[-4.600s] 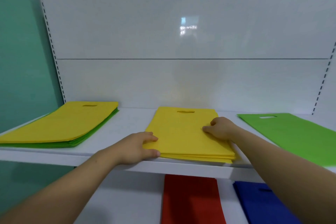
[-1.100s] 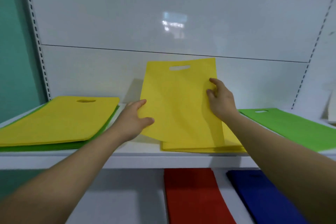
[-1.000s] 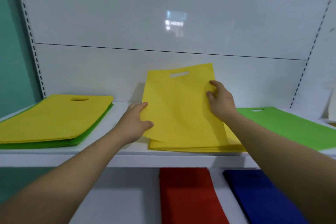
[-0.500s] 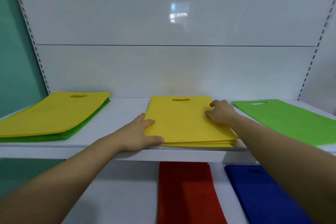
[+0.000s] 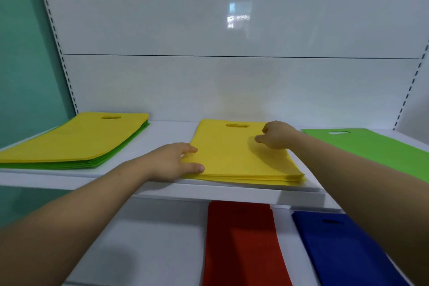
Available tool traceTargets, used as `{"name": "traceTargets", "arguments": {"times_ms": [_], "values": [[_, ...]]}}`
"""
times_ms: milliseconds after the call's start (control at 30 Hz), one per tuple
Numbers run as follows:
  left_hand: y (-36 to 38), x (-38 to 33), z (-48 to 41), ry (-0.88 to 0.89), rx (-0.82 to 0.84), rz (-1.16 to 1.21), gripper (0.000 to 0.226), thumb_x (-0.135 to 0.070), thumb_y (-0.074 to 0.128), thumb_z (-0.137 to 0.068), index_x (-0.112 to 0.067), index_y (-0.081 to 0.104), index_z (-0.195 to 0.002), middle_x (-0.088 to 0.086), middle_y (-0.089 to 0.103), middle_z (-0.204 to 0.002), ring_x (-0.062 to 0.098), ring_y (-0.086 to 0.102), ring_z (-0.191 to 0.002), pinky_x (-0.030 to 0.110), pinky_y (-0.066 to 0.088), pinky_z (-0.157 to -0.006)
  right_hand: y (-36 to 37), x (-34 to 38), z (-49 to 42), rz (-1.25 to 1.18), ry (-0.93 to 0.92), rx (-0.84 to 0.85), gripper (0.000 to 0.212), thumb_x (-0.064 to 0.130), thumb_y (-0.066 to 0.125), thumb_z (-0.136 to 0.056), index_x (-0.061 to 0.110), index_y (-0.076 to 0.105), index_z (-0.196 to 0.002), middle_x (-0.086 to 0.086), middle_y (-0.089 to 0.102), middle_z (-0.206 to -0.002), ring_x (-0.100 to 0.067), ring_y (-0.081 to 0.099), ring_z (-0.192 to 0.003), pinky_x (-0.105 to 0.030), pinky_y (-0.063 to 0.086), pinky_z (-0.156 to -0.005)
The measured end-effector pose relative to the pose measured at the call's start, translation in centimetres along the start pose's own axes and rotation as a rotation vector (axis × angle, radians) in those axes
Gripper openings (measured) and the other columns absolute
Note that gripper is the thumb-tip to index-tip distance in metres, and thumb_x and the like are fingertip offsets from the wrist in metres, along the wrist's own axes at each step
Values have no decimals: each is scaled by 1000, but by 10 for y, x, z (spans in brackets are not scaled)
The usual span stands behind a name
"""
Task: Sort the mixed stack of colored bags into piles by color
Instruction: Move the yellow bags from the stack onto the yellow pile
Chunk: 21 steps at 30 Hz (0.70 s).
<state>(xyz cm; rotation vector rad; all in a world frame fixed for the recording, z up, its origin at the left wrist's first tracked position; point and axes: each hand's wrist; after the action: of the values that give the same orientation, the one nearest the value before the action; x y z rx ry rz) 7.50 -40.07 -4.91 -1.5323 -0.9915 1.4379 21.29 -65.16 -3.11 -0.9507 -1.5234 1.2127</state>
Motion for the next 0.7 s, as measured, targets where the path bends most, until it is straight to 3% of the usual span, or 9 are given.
{"name": "traceTargets", "arguments": {"times_ms": [167,333,700], "values": [[-27,27,8,-59,-59,-60,66,-52,57,-87,-27,36,-144,-7,23,-156,11,21,-142,22,17,-111,-5,46,-6,-32,-97,-38,54,42,47,-97,5,47,-136,-13,50,-135,-29,49,-120,-35,42,-96],[-53,79,21,-125,-124,-79,67,-52,58,-86,-26,35,-144,-8,25,-155,12,26,-140,25,22,-110,-2,105,-13,-36,-162,-37,57,44,46,-98,7,40,-141,-11,42,-145,-30,43,-128,-35,39,-100],[-112,246,81,-289,-255,-35,64,-52,55,-88,-20,40,-142,0,32,-152,18,33,-137,29,27,-109,51,288,-21,-157,-232,26,57,44,48,-96,7,41,-139,-11,42,-145,-28,41,-130,-32,36,-101]]}}
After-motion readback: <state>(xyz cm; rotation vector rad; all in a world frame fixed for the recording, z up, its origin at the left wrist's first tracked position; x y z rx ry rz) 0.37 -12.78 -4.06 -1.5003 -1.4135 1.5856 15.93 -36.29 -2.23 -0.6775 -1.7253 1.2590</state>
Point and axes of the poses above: each hand's wrist, its own z-axis away from the middle knuckle, its own y-axis out of the palm, x = y × z
